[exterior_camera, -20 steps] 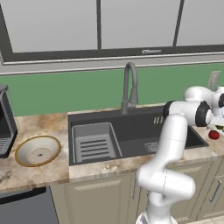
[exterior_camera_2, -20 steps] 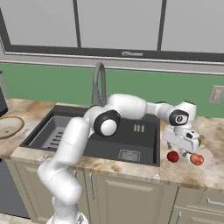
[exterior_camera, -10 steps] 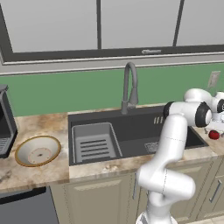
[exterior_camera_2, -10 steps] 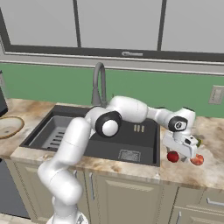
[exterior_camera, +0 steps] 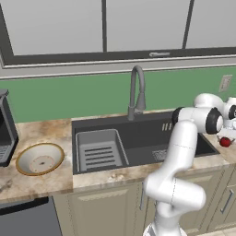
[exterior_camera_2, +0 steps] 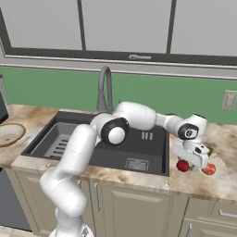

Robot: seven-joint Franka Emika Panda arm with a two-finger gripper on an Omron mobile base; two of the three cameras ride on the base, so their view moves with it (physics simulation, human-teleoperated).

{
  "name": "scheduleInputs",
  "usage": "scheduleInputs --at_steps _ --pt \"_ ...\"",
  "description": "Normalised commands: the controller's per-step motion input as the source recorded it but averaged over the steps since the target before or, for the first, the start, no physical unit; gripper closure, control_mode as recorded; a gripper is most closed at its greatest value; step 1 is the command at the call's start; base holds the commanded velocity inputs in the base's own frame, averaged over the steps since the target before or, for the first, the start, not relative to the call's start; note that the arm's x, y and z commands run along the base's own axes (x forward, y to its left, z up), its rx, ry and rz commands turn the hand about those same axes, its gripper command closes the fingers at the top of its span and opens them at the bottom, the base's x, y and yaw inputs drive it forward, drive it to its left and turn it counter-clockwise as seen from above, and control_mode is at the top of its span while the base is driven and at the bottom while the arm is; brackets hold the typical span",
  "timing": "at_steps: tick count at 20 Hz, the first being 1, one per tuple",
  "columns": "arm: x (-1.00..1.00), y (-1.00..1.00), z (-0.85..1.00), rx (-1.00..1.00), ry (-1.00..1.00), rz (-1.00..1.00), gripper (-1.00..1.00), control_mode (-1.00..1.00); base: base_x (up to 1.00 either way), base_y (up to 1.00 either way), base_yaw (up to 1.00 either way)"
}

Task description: There is a mixed pile of frozen fruits and vegetables on the counter. Locate all the frozen vegetables and place the items in a bowl on the counter. Take all the frozen fruits and defrost them in a running sink.

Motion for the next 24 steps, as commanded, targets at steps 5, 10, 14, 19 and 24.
scheduleInputs --at_steps 5,10,14,19,24 --pt "0.0 0.03 0.0 0.0 0.0 0.0 1.0 -1.0 0.0 0.0 0.0" --pt "-0.2 0.34 0.47 -0.02 -0.02 -0.04 1.0 -1.0 0.0 0.0 0.0" --pt "-0.43 0.48 0.91 0.02 -0.09 0.0 1.0 -1.0 0.0 0.0 0.0" --pt "-0.34 0.6 0.67 0.02 -0.13 -0.02 1.0 -1.0 0.0 0.0 0.0" --pt "-0.37 0.81 0.43 0.03 -0.1 0.0 1.0 -1.0 0.0 0.0 0.0"
